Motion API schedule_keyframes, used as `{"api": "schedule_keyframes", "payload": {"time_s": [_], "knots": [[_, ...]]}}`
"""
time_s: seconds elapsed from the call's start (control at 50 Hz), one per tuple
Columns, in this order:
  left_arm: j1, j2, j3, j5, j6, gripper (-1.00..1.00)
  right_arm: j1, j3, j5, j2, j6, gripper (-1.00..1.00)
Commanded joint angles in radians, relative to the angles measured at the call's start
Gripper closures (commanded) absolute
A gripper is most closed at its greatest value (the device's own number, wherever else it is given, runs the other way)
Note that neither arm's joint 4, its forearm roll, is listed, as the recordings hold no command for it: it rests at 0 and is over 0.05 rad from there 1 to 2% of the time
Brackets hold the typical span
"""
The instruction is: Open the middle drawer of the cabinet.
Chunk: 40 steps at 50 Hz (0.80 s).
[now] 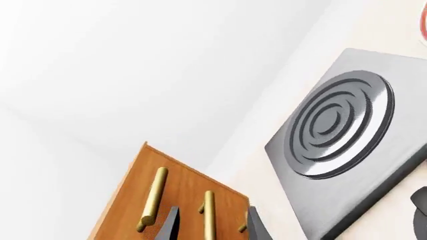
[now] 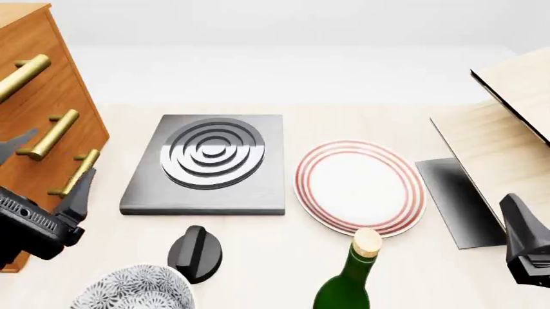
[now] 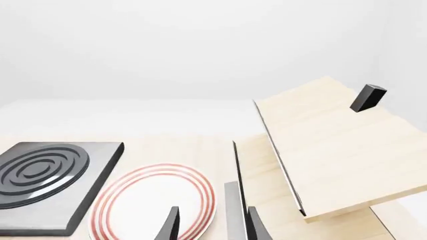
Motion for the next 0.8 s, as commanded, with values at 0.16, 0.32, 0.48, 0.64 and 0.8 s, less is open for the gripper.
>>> {"api": "schedule_keyframes", "payload": {"time_s": [0.16, 0.32, 0.48, 0.64, 0.8], "knots": [[0.046, 0.329, 0.072, -0.365, 0.160, -1.00, 0.001, 0.000, 0.003, -0.008, 0.001, -1.00], [0.056, 0.510, 0.072, -0.575, 0.220, -1.00, 0.001, 0.000, 0.004, -0.009, 0.001, -1.00], [0.084, 0.556, 0.072, -0.636, 0.246, -1.00, 0.001, 0.000, 0.004, -0.009, 0.002, -1.00], [0.090, 0.520, 0.072, -0.638, 0.295, -1.00, 0.001, 0.000, 0.005, -0.009, 0.001, -1.00], [0.103, 0.544, 0.071, -0.638, 0.288, -1.00, 0.001, 0.000, 0.007, -0.011, 0.001, -1.00]]}}
